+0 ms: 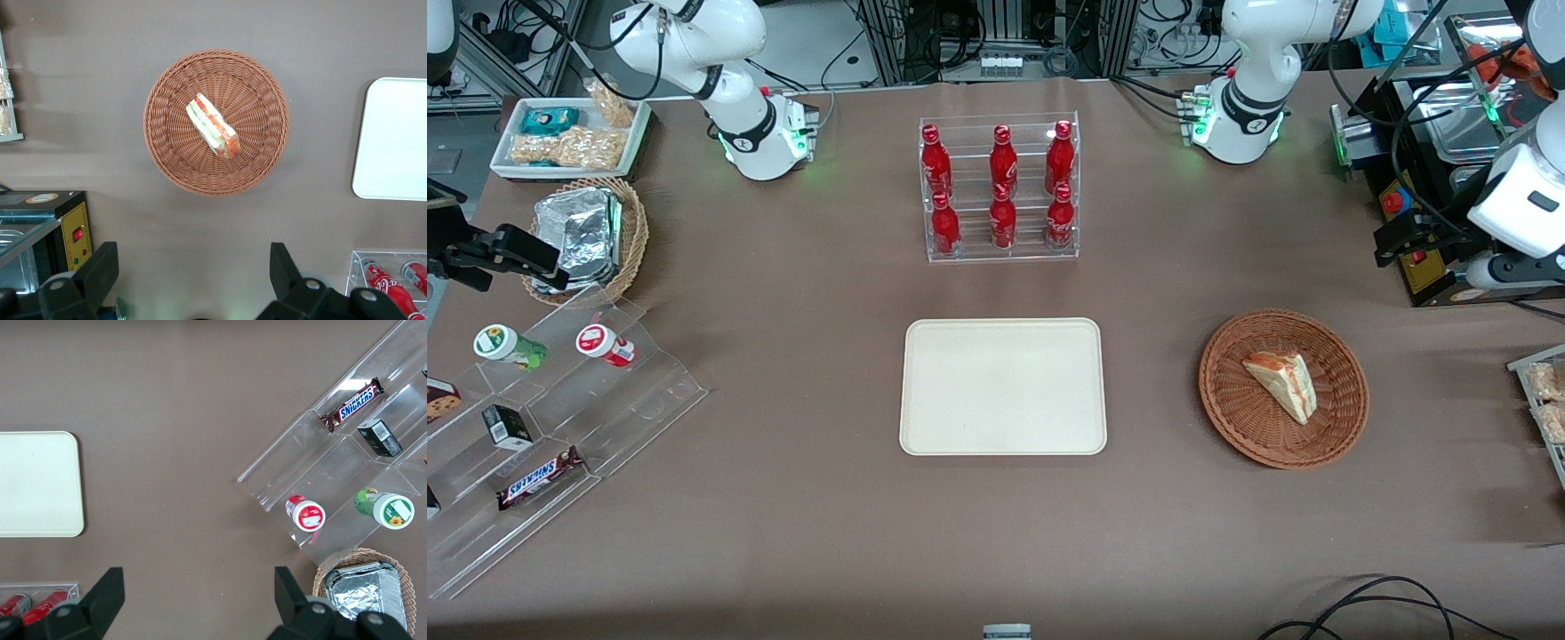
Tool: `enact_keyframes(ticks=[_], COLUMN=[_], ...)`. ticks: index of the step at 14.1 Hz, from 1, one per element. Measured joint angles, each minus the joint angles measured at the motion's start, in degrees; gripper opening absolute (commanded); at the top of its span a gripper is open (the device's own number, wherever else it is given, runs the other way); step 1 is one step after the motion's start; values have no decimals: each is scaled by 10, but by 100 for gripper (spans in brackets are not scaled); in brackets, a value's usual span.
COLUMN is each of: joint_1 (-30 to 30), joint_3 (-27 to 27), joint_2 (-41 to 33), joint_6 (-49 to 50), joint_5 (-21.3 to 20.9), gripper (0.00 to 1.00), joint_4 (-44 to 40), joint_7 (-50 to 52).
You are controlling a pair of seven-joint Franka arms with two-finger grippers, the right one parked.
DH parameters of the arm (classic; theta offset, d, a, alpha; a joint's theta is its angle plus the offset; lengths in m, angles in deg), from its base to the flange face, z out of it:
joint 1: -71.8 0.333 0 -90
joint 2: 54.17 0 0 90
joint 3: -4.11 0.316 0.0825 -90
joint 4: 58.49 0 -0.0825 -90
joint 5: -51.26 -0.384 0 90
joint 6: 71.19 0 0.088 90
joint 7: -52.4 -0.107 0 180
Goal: Place sandwich from basket to tray
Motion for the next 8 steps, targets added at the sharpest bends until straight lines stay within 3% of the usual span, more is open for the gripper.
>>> enact_keyframes(ticks=[8], joint_1=[0], joint_3=[-4], joint_2=[4], joint_6=[6], joint_5=[0], gripper=[100], joint_4=[-4], joint_7=[0])
